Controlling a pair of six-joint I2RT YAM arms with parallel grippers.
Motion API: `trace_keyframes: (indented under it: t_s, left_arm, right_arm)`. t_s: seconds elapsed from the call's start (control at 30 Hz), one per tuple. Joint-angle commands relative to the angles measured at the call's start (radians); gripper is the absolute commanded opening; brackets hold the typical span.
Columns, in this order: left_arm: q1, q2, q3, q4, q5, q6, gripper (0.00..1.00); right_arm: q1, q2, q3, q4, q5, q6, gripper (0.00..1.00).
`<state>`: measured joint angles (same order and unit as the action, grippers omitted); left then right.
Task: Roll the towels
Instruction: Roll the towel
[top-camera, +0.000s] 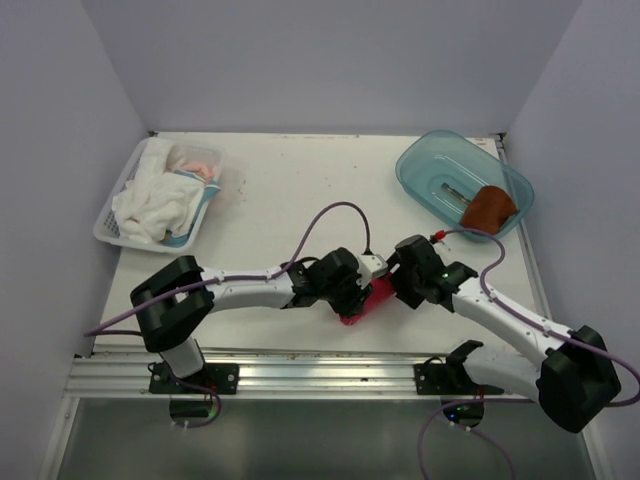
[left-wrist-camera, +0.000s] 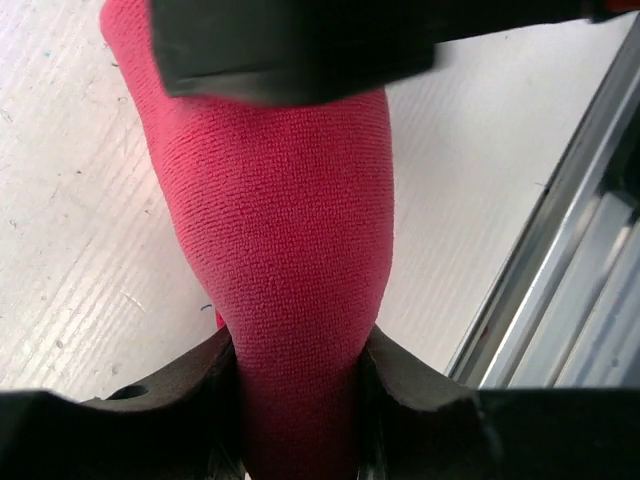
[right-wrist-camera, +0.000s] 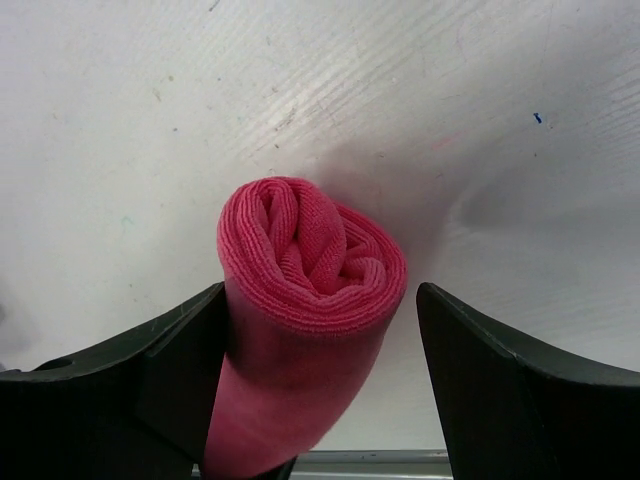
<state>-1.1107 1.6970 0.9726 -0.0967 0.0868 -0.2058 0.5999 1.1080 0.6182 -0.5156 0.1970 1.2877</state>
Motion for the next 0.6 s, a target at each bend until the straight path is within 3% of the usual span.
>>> trace_keyframes:
  t_s: [0.0, 0.27, 0.57]
  left_arm:
    - [0.101, -0.049, -0.037, 0.113, 0.255, -0.086, 0.34]
    - [0.222, -0.019, -0.115, 0.299, 0.52, -0.262, 0.34]
    - [0.244, -0.002, -0.117, 0.298, 0.504, -0.326, 0.31]
  right_arm:
    - [-0.005, -0.057, 0.043, -0.044, 0.064, -0.016, 0.79]
    - [-0.005, -0.112, 0.057, -0.083, 0.09, -0.037, 0.79]
    - [-0.003, -0.119, 0.005, -0.018, 0.022, -0.024, 0.81]
